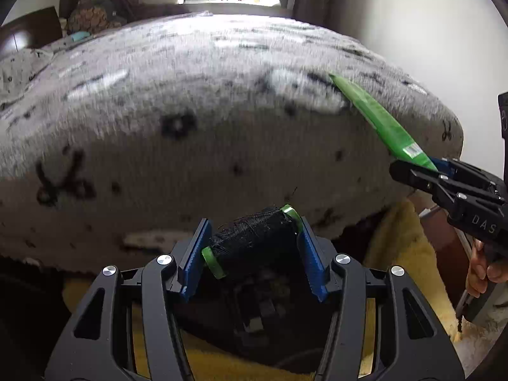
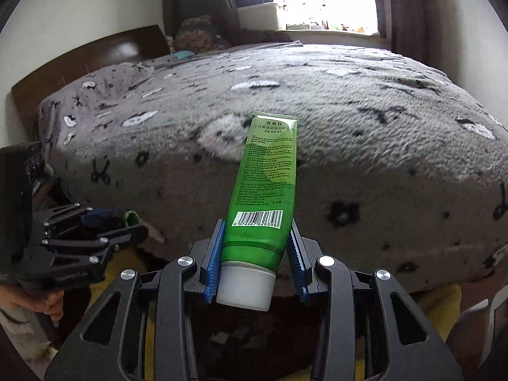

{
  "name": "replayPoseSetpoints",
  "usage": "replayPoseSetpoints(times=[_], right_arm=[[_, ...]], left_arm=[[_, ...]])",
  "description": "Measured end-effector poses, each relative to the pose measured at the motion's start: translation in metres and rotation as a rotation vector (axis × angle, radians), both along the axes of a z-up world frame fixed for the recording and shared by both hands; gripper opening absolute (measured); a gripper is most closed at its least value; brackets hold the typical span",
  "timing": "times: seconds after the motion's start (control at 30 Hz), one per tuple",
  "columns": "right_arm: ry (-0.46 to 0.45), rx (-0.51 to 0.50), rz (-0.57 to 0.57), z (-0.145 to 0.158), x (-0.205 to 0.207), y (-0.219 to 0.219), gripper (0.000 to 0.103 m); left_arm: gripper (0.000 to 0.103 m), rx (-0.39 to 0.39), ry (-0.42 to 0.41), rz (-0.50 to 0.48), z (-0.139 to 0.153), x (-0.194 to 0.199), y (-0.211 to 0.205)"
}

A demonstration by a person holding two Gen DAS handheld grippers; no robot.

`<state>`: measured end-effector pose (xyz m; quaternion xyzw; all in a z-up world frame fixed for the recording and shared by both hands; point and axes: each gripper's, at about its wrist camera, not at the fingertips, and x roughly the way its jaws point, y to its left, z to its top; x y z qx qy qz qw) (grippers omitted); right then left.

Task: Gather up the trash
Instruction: 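Lower the spool and tube below the bed edge and open both tools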

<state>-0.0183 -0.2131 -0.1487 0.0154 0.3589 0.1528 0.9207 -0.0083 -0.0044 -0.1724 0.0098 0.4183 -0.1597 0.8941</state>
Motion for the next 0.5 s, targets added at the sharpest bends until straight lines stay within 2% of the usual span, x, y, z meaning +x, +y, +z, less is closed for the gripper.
replayPoseSetpoints(times=[0.3, 0.5], right_arm=[[0.11, -0.036, 0.022, -0.043, -0.004, 0.017, 0.038], [0.234, -0.035, 0.036, -0.085, 0.006, 0.02, 0.037]], left_arm=[[0.052, 0.038, 0.138, 0.023, -0.065, -0.005, -0.001], [0.052, 0.054, 0.255, -0.01, -0.104, -0.001, -0.009]])
